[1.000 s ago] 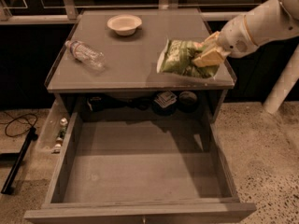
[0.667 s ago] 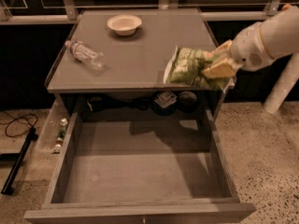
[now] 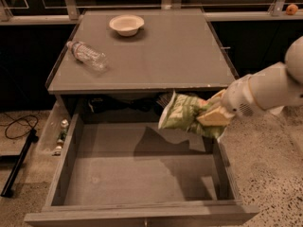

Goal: Place green jalapeno chip bag into top drawer

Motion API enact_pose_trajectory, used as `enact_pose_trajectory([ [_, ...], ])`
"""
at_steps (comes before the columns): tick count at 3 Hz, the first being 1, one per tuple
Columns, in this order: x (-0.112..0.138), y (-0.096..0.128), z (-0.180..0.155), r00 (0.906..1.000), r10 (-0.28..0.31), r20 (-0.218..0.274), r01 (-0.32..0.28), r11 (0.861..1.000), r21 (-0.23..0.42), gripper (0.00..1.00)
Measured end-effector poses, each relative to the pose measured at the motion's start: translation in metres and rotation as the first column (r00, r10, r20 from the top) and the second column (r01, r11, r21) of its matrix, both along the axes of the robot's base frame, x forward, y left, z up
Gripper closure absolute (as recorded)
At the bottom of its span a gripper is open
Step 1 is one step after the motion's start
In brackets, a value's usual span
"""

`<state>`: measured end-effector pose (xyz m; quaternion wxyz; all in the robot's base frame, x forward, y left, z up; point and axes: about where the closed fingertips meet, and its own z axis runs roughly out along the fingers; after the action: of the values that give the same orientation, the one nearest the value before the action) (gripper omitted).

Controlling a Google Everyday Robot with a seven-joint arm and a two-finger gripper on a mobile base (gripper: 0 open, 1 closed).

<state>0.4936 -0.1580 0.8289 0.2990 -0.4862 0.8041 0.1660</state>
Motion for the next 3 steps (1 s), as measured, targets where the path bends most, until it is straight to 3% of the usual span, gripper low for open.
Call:
enact_pose_trajectory([
  [1,-0.019,0.023,-0.043,0.9977,0.010,-0.068,-0.011,1.000,-0.008,1.00],
  [2,-0.019,0.023,-0.043,0.9976,0.010,-0.068,-0.011,1.000,-0.008,1.00],
  [3,-0.014,0.041,-0.063,0.9948,0.036,-0.096,-0.040,0.999,-0.037,1.00],
])
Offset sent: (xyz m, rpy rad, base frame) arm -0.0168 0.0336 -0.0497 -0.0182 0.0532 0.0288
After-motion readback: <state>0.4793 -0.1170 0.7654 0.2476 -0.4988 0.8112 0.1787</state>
